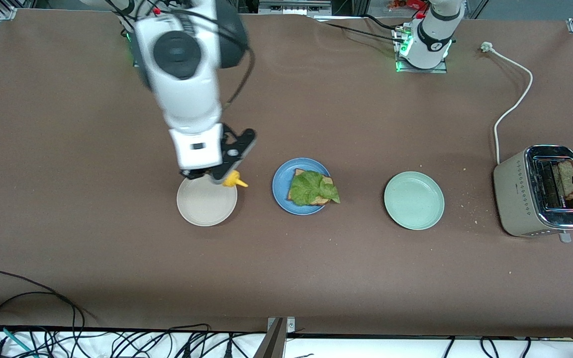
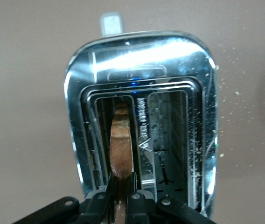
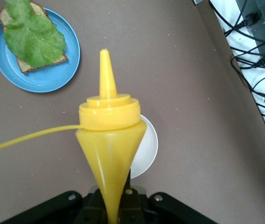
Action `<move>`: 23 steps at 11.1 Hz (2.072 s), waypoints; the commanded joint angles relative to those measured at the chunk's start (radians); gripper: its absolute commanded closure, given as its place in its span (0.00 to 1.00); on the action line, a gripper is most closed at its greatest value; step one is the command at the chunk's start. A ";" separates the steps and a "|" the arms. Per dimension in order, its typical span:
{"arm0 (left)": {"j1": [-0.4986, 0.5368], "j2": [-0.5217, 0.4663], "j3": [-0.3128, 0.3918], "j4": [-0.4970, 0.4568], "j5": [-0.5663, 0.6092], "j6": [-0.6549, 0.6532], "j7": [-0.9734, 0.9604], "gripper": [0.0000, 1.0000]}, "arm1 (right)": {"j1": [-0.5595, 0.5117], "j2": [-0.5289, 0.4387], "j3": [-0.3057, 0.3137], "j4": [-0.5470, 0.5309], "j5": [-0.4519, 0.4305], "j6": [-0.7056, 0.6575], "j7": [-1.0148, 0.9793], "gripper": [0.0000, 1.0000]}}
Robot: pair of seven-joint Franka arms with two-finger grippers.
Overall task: Make sandwich in blue plate with both arms
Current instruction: 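Carry the mustard back while the left gripper grasps toaster bread, then lift the bread slice from the toaster and carry it over the blue plate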
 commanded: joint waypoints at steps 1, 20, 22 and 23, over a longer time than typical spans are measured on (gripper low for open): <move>0.004 -0.044 -0.010 0.018 0.061 -0.023 0.019 1.00 | -0.158 -0.150 0.024 -0.155 0.192 0.002 -0.198 1.00; -0.281 0.063 -0.382 0.208 -0.550 -0.327 -0.188 1.00 | -1.040 0.224 0.342 -0.376 0.968 -0.245 -1.557 1.00; -0.326 0.115 -0.382 0.193 -0.670 -0.235 -0.173 1.00 | -1.040 0.273 0.339 -0.376 1.014 -0.277 -1.628 1.00; -0.335 0.154 -0.384 0.194 -0.723 -0.199 -0.170 1.00 | -1.040 0.284 0.331 -0.376 1.024 -0.287 -1.649 1.00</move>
